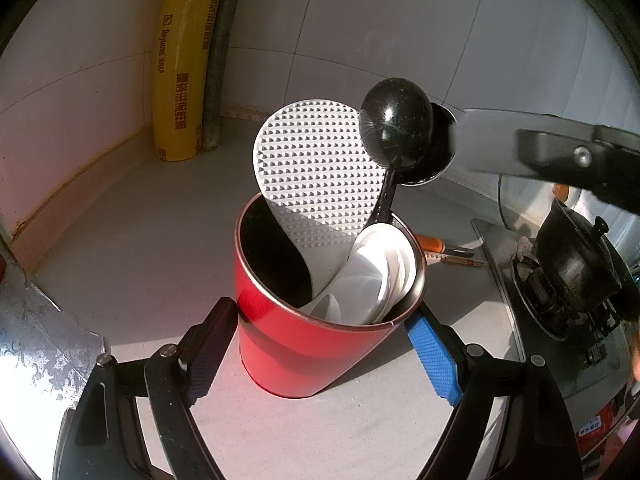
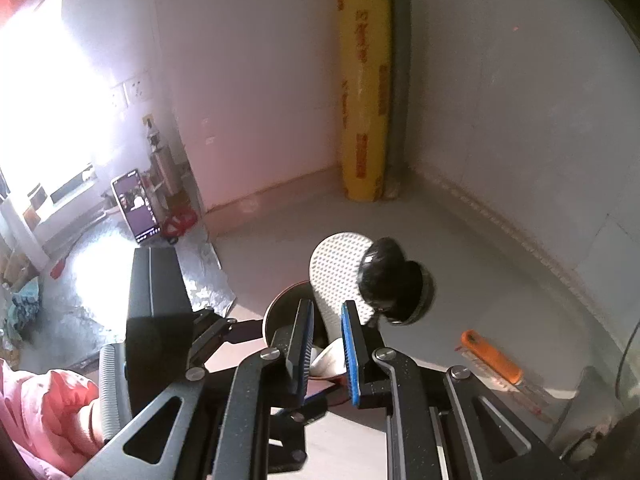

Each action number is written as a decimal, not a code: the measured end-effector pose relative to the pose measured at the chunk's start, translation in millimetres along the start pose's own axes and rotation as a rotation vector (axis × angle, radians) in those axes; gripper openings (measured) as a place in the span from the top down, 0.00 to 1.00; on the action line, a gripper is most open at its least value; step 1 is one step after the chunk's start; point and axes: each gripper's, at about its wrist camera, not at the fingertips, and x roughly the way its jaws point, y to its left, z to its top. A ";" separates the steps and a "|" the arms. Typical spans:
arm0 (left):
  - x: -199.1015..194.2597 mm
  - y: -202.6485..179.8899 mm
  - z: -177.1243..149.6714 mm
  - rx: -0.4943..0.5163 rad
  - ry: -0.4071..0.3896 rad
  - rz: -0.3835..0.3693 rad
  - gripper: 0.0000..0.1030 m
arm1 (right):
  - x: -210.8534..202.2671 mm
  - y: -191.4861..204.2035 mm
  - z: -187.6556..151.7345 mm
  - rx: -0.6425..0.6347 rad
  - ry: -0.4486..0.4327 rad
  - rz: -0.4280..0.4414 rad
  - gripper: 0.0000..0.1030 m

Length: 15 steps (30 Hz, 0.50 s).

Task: Organize utensils
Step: 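Open the right tool, release the spoon and move back to the counter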

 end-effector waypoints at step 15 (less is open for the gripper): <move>0.8 -0.7 0.8 -0.006 0.001 0.006 0.16 | -12.3 -90.7 -59.1 0.307 0.052 -0.160 0.62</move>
